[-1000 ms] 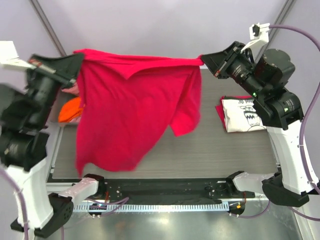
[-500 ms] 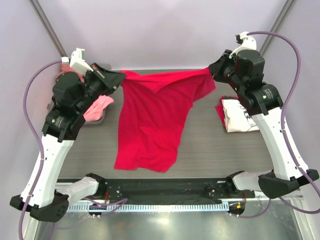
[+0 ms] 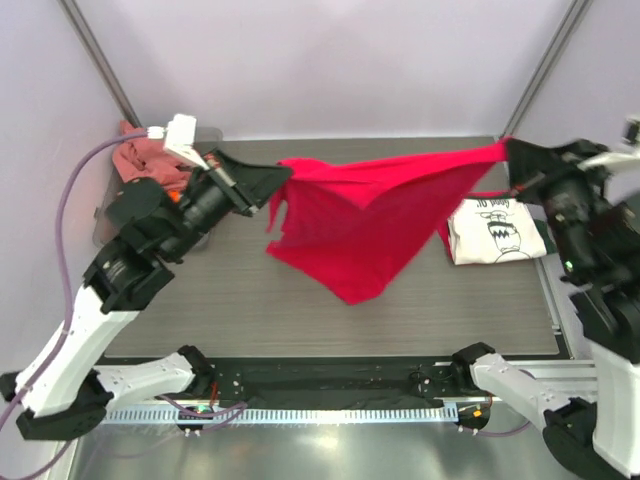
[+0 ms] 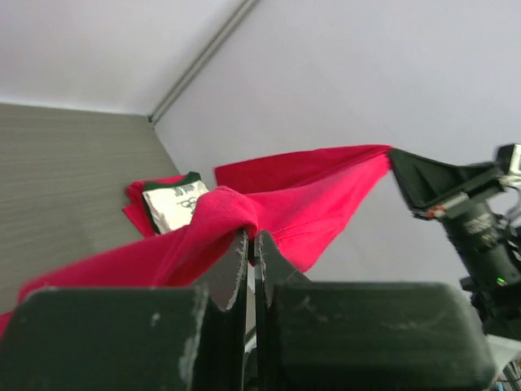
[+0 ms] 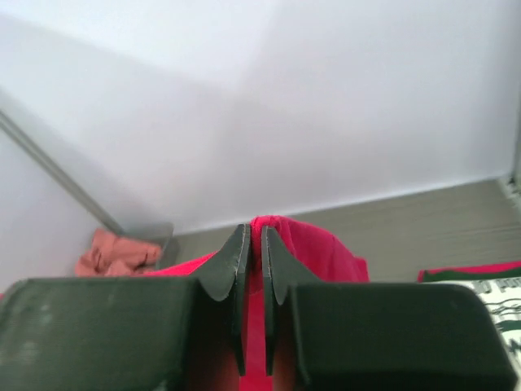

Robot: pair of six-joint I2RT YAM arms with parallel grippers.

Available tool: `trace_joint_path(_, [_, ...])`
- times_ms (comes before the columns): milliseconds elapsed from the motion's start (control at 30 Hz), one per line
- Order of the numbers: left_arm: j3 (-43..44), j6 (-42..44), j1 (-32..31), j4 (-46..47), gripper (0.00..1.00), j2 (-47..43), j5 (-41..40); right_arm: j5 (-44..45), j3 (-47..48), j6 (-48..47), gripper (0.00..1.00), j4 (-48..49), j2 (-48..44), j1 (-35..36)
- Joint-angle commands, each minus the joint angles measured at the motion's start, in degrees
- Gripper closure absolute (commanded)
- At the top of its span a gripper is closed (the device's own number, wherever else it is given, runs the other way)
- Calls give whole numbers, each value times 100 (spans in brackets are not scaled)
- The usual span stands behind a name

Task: Fold and stack the t-shirts
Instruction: Flatten the tshirt out

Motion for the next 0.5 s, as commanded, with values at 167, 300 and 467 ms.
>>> trace_joint_path(167, [1311, 939, -2024, 350, 100, 1527, -1429, 2040, 572, -561, 99, 168, -138, -34])
trace_joint_path(300, [1859, 1135, -2897, 289, 100, 2072, -1870, 2341, 1221, -1009, 99, 494, 536, -34])
trace_joint_path(467, [1255, 327, -3118, 131, 100, 1952, -2569, 1797, 1935, -976, 99, 547, 1935, -34])
